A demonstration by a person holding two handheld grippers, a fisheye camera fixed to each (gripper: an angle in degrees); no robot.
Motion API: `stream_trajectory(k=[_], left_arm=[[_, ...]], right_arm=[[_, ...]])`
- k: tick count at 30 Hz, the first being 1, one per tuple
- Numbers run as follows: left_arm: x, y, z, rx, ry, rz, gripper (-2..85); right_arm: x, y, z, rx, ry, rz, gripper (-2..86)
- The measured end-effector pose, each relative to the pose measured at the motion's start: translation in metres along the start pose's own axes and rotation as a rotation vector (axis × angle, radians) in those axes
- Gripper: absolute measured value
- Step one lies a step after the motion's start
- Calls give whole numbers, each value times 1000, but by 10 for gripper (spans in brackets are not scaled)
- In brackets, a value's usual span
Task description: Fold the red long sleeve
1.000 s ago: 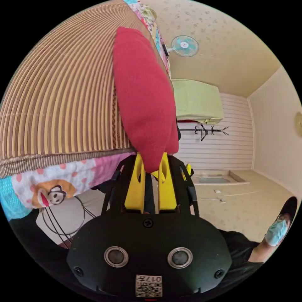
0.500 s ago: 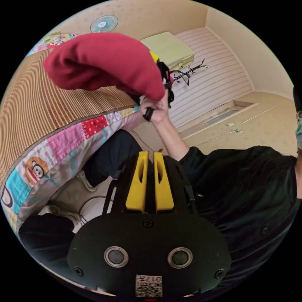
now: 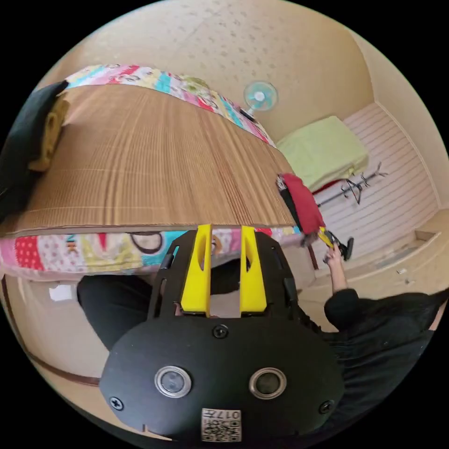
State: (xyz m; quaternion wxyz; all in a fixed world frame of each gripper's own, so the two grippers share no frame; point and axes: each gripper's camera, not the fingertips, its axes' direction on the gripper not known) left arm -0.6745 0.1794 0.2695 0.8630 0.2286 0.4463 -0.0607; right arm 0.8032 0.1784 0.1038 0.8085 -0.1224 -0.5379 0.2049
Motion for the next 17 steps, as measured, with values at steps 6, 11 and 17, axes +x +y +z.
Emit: stream_trajectory(k=[6, 11, 17], left_arm=[[-113, -69, -201, 422, -495, -242, 138], [-194, -140, -237, 322, -609, -352, 134], [-223, -163, -156, 344, -116, -457, 36]], right_arm=[[-86, 77, -11, 205, -252, -213, 78], [-146, 93, 23, 159, -366, -301, 58], [-211, 127, 66, 103, -459, -322, 31]])
